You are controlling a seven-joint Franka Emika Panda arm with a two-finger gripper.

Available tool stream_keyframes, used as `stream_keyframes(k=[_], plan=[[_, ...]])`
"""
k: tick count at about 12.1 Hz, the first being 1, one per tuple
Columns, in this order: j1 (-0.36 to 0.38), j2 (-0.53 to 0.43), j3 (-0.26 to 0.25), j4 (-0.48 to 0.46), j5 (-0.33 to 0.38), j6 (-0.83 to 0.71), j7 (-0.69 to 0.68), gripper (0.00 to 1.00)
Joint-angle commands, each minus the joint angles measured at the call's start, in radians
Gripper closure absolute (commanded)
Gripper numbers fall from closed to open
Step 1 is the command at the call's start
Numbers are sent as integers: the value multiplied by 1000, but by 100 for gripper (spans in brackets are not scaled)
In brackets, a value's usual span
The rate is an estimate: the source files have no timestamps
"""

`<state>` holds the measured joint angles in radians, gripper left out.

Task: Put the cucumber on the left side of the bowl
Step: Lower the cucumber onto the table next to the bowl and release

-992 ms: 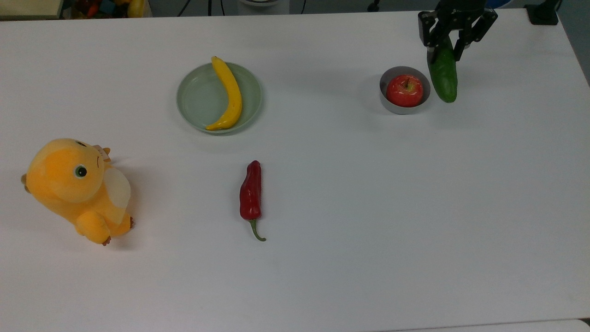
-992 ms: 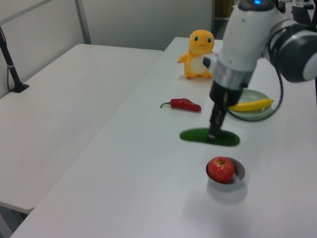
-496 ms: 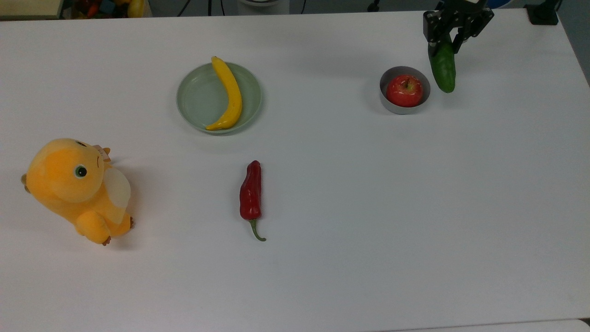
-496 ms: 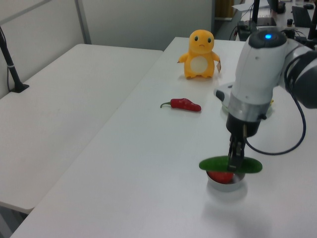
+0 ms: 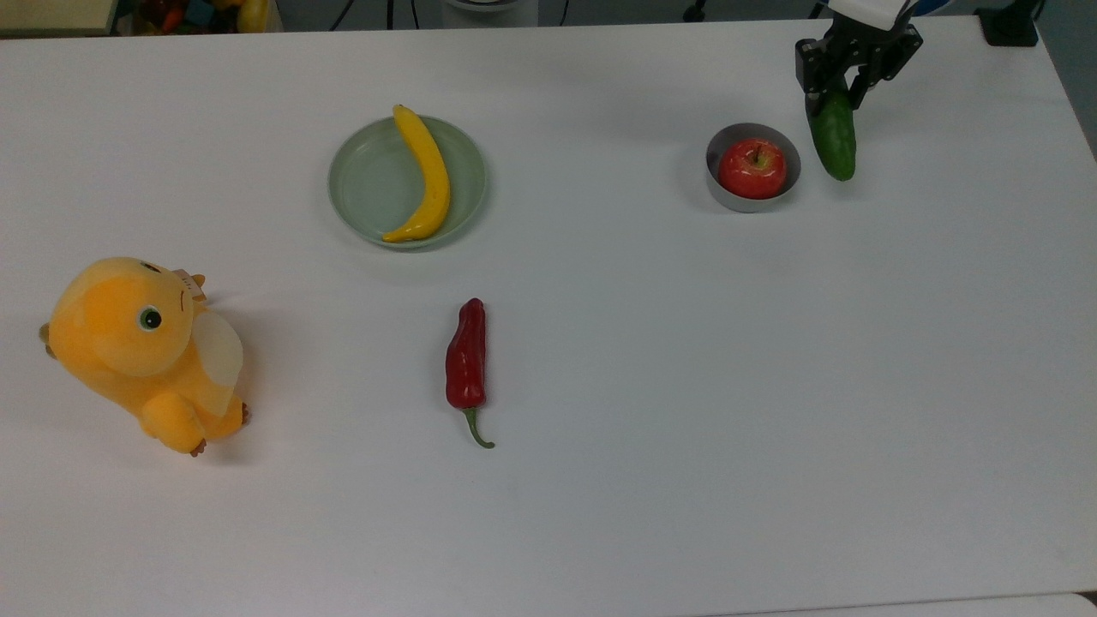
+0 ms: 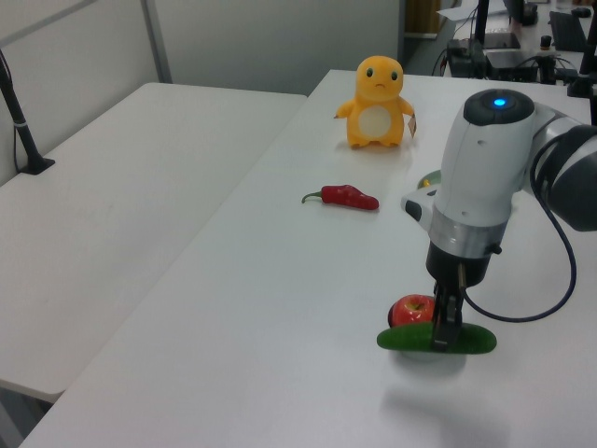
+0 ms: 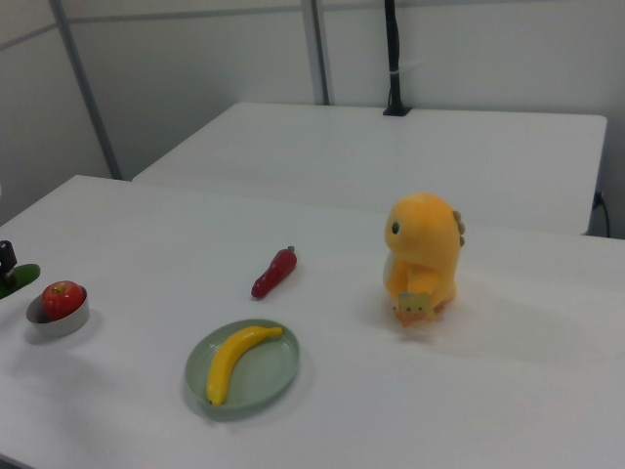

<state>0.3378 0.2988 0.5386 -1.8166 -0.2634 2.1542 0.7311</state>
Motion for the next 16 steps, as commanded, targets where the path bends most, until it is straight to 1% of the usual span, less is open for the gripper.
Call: stream_keyframes(k=[1, 3, 5, 7, 8, 9, 11, 13, 14, 16], plan=[[10, 11, -2, -23, 0, 56, 25, 80], [13, 32, -2, -23, -5, 87, 25, 80], [13, 57, -2, -26, -60, 117, 57, 80], [13, 89, -2, -27, -156, 148, 135, 79], [12, 92, -2, -26, -187, 150, 167, 76], [12, 94, -2, -27, -191, 150, 178, 72], [12, 92, -2, -24, -191, 150, 188, 56], [10, 92, -3, -23, -191, 148, 202, 32], [10, 92, -2, -20, -191, 148, 209, 27], [9, 92, -3, -17, -191, 145, 215, 13]])
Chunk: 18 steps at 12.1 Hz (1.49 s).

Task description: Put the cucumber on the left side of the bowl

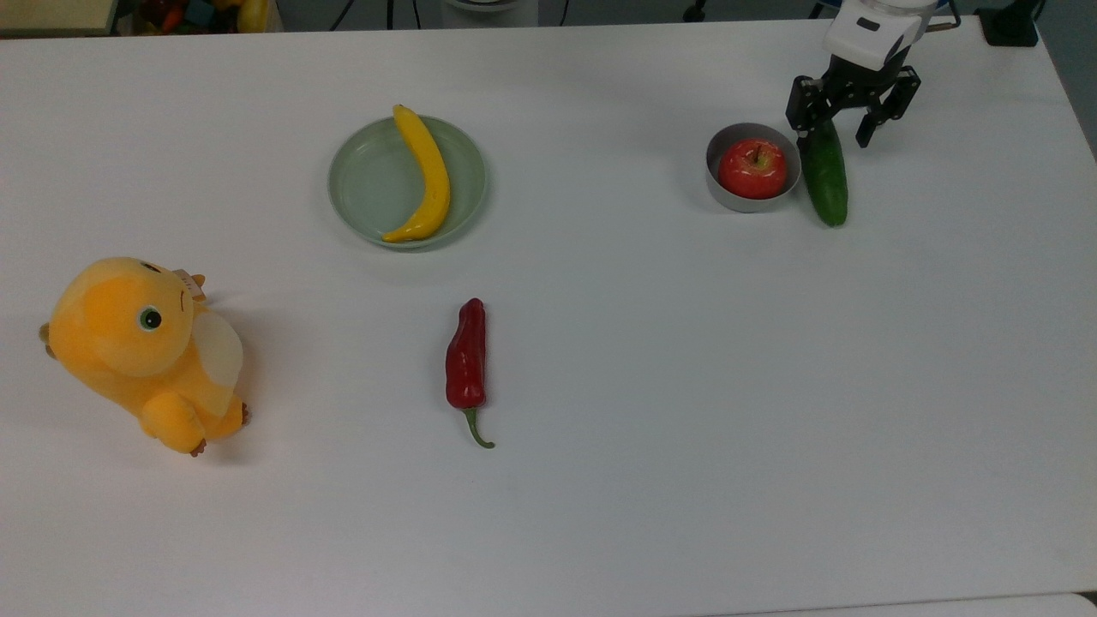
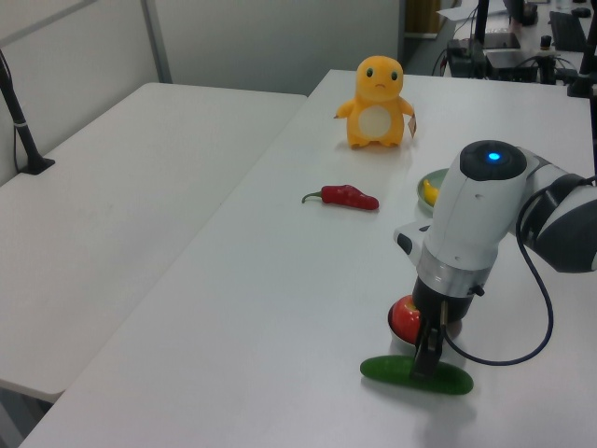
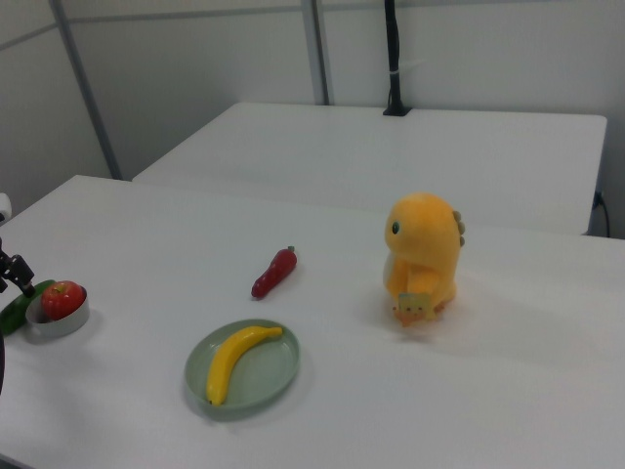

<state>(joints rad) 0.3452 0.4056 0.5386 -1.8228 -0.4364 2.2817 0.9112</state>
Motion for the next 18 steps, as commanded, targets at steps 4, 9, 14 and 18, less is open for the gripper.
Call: stream_keyframes(k=[4, 9, 14, 18], plan=[[-20, -80, -2, -9, 1, -14, 35, 2], [-97, -243, -17, 71, 201, -235, 8, 0], [-129, -413, -260, 204, 491, -485, -115, 0], [-123, -447, -446, 280, 527, -646, -124, 0]])
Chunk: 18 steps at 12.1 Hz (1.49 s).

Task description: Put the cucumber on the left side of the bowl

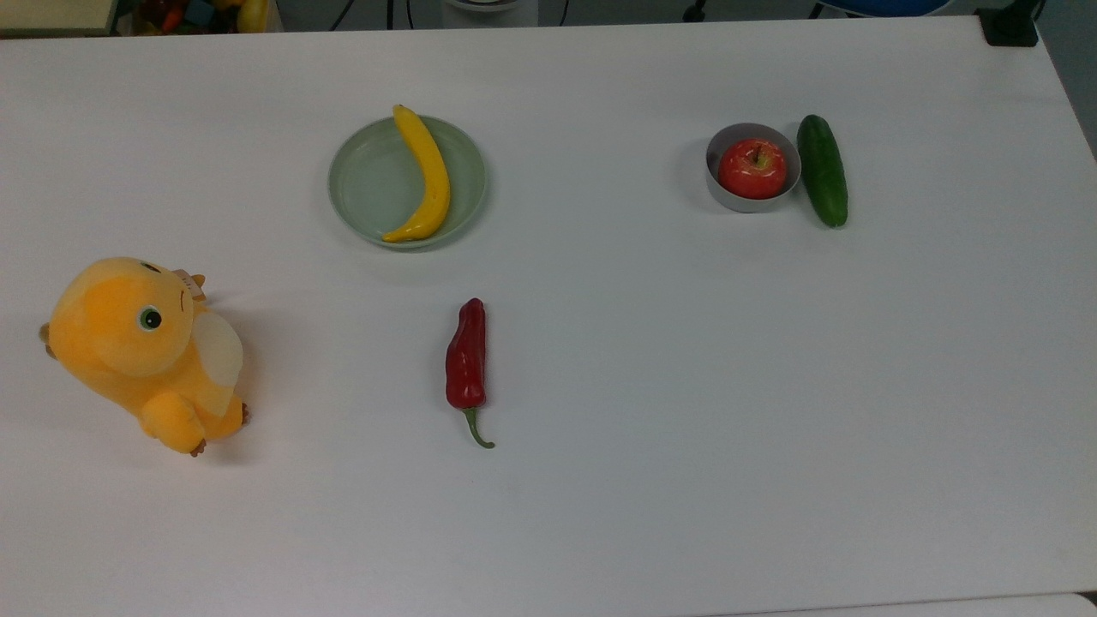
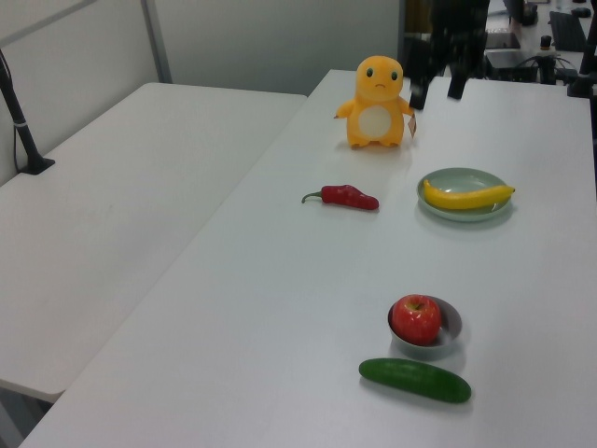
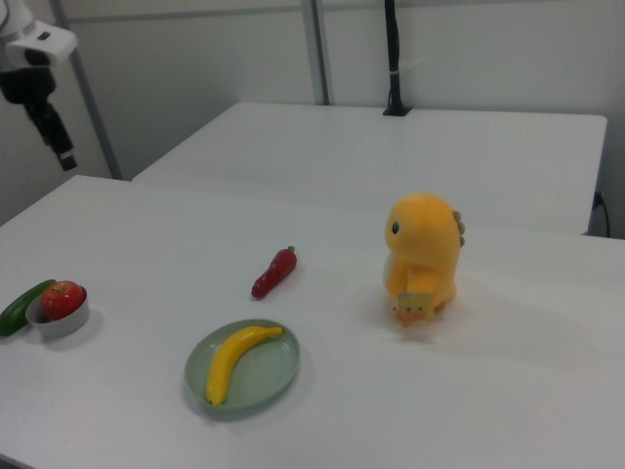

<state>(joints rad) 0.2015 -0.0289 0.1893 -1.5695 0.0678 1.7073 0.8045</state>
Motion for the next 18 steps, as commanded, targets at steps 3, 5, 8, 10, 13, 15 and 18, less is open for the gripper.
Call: stream_keyframes(k=[3, 5, 8, 10, 13, 15, 18], plan=[[18, -29, -200, 23, 23, -144, -198, 0], [1, -34, -212, -4, 23, -126, -345, 0], [-20, -31, -215, -35, 24, -100, -614, 0], [-33, -29, -217, -47, 26, -46, -755, 0], [-50, -25, -215, -50, 24, -20, -887, 0], [-54, -26, -215, -52, 24, -21, -915, 0], [-56, -26, -215, -56, 24, -20, -913, 0]])
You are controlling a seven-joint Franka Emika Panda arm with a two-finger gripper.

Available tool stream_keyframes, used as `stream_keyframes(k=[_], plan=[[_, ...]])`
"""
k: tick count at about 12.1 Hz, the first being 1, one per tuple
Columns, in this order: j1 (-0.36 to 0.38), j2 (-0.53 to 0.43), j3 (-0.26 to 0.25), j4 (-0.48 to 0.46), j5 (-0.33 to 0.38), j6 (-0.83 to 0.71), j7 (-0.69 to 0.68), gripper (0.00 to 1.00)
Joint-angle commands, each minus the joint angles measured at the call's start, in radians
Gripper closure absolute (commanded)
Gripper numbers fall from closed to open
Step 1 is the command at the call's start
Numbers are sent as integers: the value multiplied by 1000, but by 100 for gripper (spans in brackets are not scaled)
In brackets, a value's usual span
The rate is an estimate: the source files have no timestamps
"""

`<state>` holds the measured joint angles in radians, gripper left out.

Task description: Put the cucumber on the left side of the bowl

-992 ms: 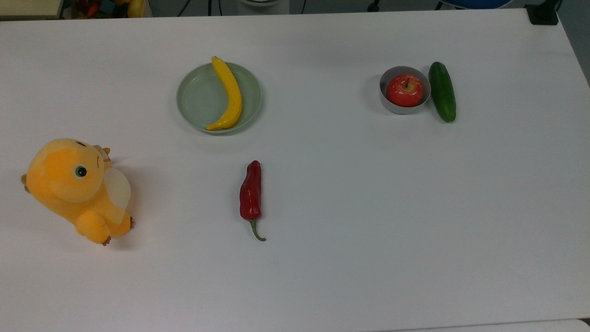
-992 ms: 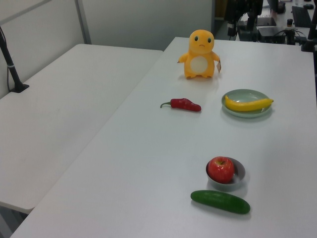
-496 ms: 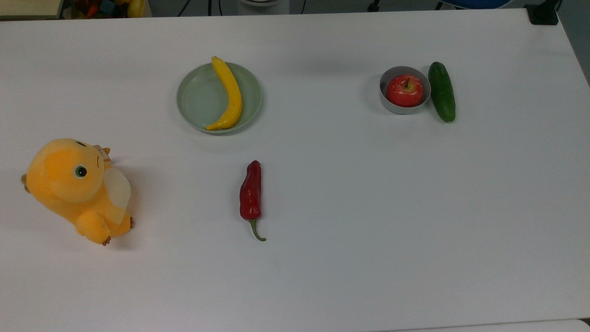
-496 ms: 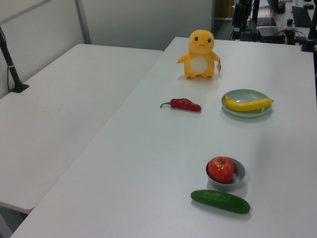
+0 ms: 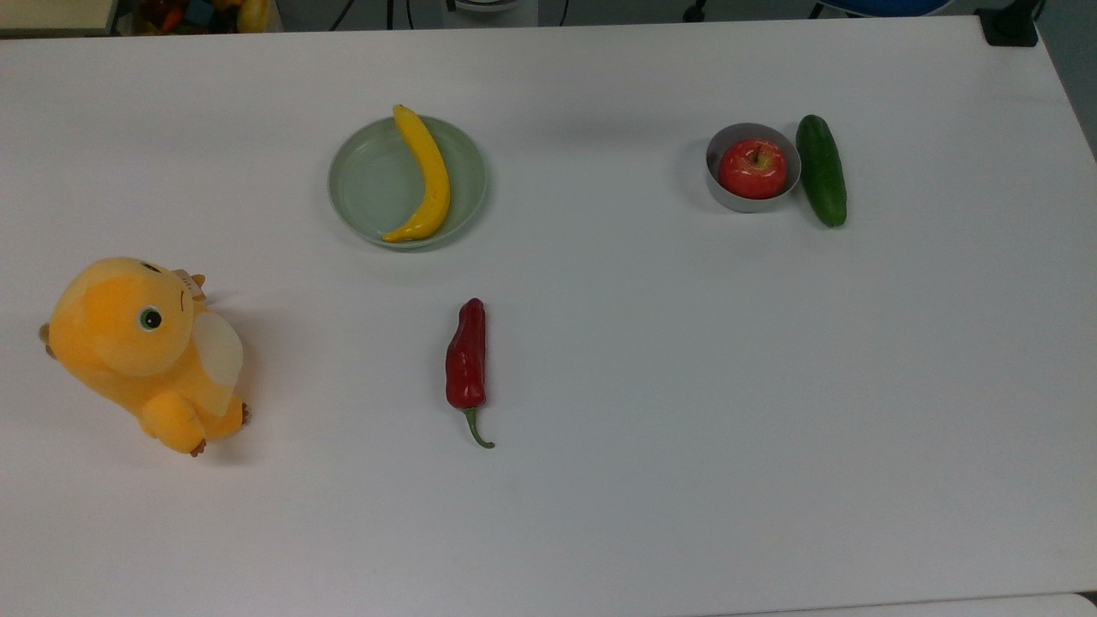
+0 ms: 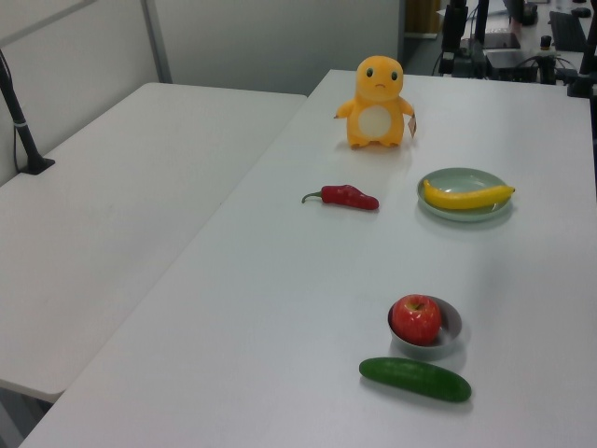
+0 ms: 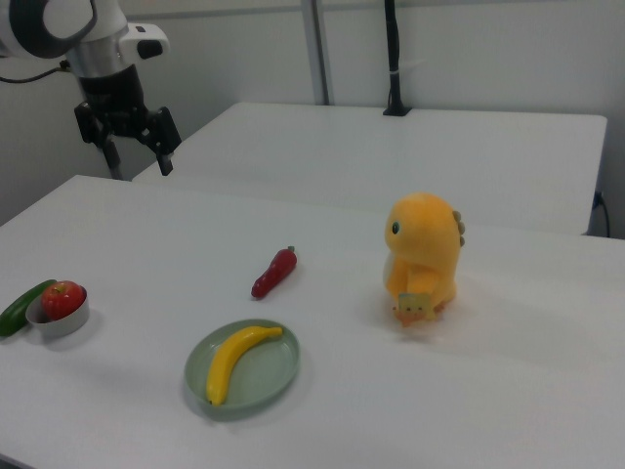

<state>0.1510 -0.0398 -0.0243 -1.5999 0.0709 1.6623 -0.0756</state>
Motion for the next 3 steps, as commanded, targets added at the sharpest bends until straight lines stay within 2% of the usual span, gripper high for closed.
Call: stream_keyframes(k=[1, 3], plan=[[-5, -15, -2, -25, 23, 24, -29, 0], [-4, -17, -2, -26, 21, 22, -26, 0]])
